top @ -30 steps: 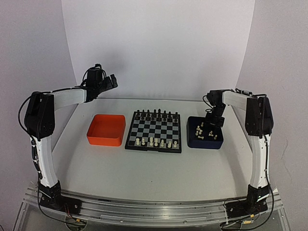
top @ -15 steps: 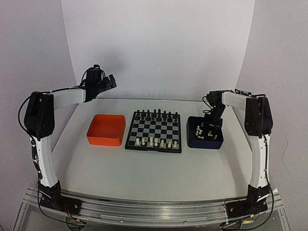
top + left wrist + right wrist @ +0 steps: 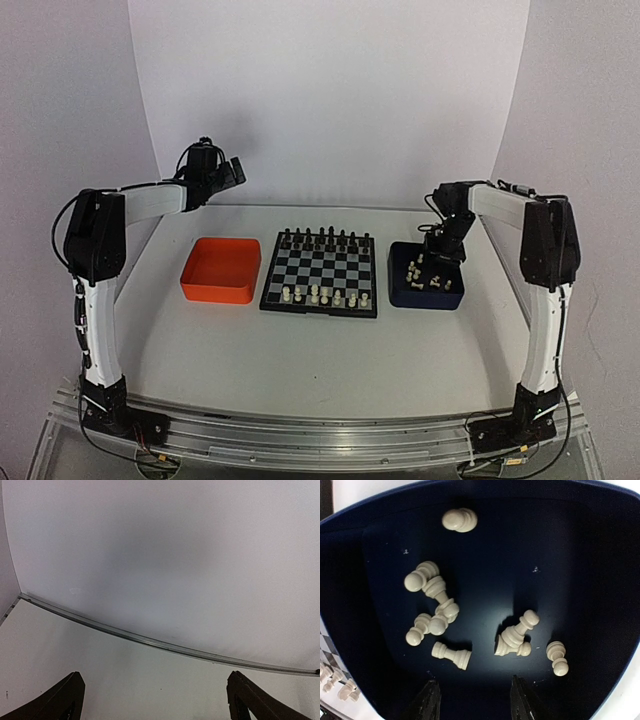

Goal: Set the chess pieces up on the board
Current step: Pick up the chess piece from the storage box.

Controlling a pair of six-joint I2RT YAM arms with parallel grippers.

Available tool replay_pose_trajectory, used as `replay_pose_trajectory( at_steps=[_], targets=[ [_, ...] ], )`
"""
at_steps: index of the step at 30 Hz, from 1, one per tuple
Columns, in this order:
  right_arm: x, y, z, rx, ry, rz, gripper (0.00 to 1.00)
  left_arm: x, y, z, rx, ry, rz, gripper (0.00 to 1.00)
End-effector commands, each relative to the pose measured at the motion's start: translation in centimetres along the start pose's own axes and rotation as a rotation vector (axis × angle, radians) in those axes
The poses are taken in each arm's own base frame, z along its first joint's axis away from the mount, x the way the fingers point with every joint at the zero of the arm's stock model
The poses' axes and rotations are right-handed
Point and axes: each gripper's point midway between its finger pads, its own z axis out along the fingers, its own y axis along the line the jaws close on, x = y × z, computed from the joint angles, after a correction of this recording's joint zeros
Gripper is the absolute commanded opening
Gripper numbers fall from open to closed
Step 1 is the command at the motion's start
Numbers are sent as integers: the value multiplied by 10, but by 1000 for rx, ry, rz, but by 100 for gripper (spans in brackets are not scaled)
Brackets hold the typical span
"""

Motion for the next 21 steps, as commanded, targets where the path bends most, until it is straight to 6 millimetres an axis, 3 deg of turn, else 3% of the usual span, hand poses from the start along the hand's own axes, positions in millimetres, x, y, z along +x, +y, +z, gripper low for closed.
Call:
replay_pose_trajectory(
  at_steps=[1,7,21],
  targets=[
    [6,29,-13,-104,23,-81,46,-26,-7,6,8,-53,12,100],
    [1,47,5,-143,56,-144,46,-31,-4,1,2,-62,12,100],
    [-1,33,28,-74,86,-262,46,-31,-1,-2,-4,-60,14,100]
  ],
)
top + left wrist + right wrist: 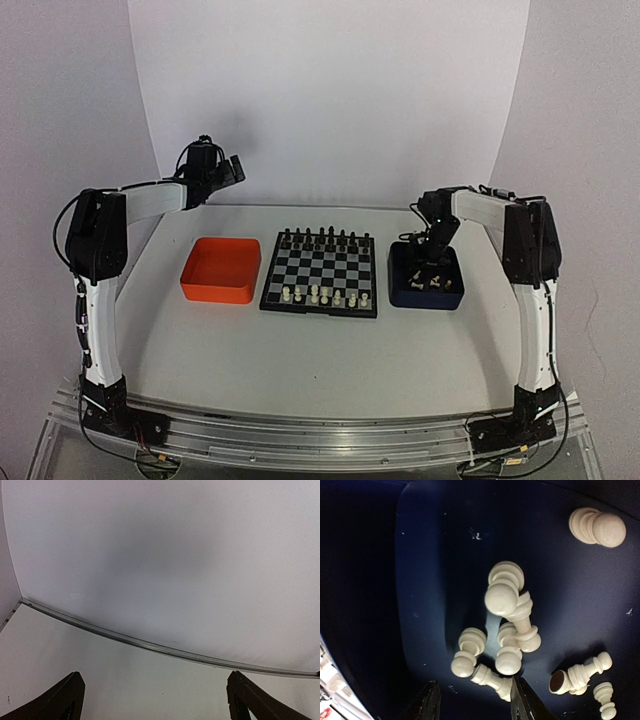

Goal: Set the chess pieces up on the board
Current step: Pick up the chess piece from the storage box.

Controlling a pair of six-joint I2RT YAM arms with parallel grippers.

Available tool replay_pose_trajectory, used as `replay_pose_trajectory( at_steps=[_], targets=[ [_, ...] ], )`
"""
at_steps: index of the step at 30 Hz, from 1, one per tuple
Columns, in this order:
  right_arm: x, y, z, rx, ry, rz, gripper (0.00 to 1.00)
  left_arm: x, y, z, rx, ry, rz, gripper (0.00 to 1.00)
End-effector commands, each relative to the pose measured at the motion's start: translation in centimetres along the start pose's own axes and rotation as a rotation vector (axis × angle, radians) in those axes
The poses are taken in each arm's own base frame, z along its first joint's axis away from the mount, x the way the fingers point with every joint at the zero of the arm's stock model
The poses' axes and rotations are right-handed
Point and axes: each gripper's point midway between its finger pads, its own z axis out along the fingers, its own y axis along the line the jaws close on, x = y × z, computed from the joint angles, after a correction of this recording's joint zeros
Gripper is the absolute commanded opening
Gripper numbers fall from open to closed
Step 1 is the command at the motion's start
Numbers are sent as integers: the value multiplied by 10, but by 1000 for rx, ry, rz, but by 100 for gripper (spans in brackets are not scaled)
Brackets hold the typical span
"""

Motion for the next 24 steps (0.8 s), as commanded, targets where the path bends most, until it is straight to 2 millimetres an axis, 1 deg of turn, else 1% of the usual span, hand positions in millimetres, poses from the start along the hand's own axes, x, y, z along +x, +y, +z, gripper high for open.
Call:
replay_pose_trajectory(
  at_steps=[1,9,17,20,24],
  targets=[
    [-7,-2,-3,16,-6,-57,46,-24,-1,-8,-2,-43,7,100],
    [5,-10,4,44,45,-106,44,-21,2,-6,-9,-33,10,100],
    [9,-18,12,94,69,-165,43,-21,5,-7,-14,-28,10,100],
    [10,-16,15,92,76,-174,42,-23,6,-8,-16,-30,9,100],
    [16,-13,17,104,92,-204,41,-22,7,-9,-21,-28,10,100]
  ],
)
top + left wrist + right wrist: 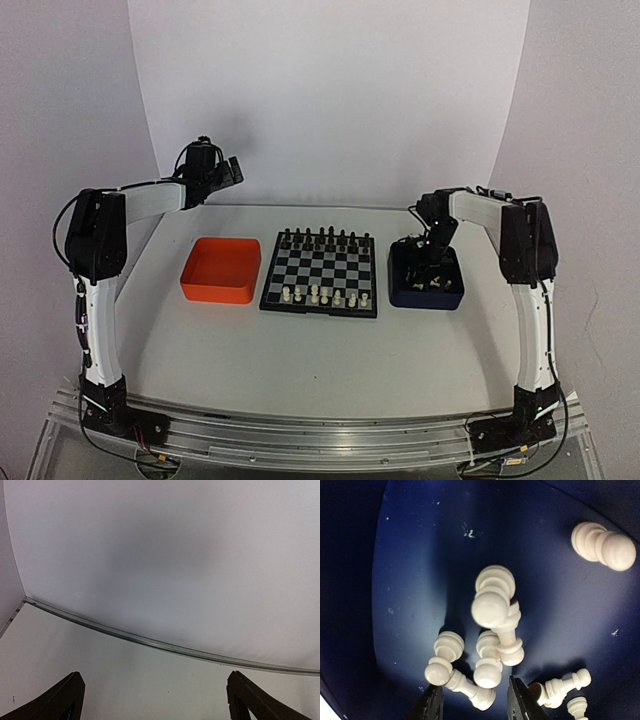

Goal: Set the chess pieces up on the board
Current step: Pick up the chess piece from the storage box.

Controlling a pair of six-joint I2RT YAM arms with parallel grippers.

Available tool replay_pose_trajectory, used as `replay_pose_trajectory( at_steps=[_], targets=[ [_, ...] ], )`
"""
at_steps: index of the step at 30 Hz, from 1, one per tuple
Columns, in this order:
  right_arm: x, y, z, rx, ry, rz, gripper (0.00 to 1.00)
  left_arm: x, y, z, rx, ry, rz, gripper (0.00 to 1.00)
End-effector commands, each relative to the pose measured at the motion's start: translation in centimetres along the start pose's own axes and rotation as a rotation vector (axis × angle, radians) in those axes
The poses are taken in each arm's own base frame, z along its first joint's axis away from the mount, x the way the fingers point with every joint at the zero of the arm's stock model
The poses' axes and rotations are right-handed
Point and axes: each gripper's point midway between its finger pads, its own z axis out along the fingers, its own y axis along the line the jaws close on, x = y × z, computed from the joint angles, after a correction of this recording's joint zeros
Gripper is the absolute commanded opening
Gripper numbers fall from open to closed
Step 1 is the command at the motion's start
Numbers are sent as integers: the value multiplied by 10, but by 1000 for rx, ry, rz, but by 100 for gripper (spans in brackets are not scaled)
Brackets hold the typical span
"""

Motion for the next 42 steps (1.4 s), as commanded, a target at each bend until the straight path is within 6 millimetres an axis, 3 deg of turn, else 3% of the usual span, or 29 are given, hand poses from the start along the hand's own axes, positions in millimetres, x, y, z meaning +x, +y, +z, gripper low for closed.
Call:
replay_pose_trajectory(
  at_steps=[1,8,14,18,23,27,35,42],
  targets=[
    [16,4,12,29,71,-54,41,-24,2,-10,-8,-42,-7,100],
    [26,4,13,94,97,-116,40,-22,3,-8,-5,-36,-8,100],
    [23,4,11,99,90,-121,36,-22,5,-7,-7,-32,-10,100],
    [21,0,8,125,80,-120,27,-21,7,-9,-11,-30,-13,100],
    [6,2,2,127,38,-107,7,-20,7,-9,-5,-26,-20,100],
    [-2,6,-6,118,5,-94,2,-19,8,-13,-2,-24,-22,100],
    [1,14,-42,105,-65,-77,0,-22,8,-33,21,-35,-35,100],
    [15,27,-92,64,-159,-53,0,-28,8,-65,62,-39,-41,100]
  ],
)
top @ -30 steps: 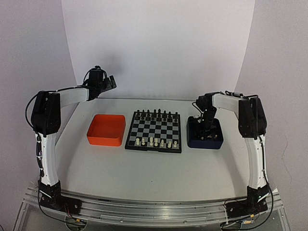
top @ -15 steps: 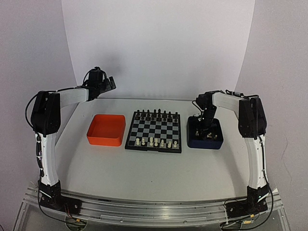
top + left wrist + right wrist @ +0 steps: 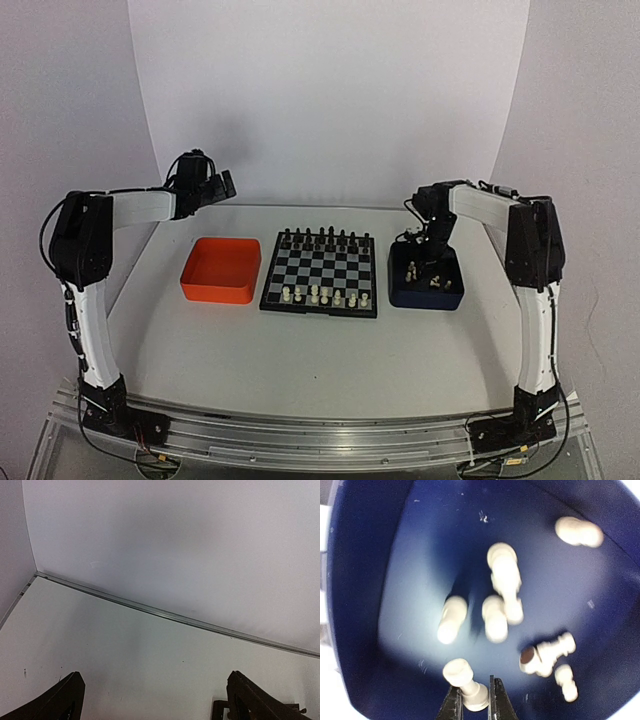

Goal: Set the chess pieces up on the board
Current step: Pick up the chess piece from the storage box, then place the chess piece on the chessboard.

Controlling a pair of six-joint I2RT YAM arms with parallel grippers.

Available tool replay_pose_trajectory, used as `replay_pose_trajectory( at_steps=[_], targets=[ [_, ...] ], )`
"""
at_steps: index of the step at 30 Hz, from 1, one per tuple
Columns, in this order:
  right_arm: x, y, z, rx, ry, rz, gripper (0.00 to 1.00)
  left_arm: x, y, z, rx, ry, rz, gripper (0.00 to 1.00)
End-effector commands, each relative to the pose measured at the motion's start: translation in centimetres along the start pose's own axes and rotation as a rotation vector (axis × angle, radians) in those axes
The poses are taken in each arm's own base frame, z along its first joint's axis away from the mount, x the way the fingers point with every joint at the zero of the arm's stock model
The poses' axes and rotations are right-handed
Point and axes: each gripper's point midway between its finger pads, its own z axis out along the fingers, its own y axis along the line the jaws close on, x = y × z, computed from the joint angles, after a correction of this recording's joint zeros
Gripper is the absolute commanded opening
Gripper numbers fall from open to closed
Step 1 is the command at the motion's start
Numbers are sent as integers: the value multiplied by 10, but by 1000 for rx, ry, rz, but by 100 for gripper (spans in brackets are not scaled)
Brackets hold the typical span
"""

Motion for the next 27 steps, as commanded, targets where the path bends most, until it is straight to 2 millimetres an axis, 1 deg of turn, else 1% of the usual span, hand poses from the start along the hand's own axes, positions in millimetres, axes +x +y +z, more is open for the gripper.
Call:
replay_pose_trajectory(
  at_steps=[1,3,6,10,12,15,18,19,20,22,24,27],
  targets=[
    [4,15,-71,-53,-139,29,0,-53,-17,-47,99,-119,-35,100],
    [8,20,-85,-86,-172,52,0,-57,-23,-60,139,-128,-27,100],
    [10,34,-100,-168,-242,59,0,-56,-28,-77,192,-137,-21,100],
    [3,52,-121,-263,-389,-16,0,-55,-36,-95,263,-130,-6,100],
    [-4,60,-135,-306,-483,-57,0,-53,-48,-103,333,-113,-11,100],
    [-22,78,-153,-363,-677,-182,0,-46,-80,-117,509,-70,-36,100],
    [-32,105,-167,-392,-808,-327,0,-32,-121,-138,705,20,-18,100],
    [-33,114,-169,-394,-828,-382,0,-23,-134,-144,745,58,8,100],
    [-32,128,-168,-398,-843,-444,0,-17,-149,-153,783,73,40,100],
    [-34,143,-171,-399,-872,-493,0,-6,-174,-165,813,115,66,100],
    [-33,157,-179,-450,-905,-517,0,9,-206,-183,883,184,98,100],
    [-28,173,-178,-488,-934,-552,0,33,-233,-200,928,246,128,99]
  ],
)
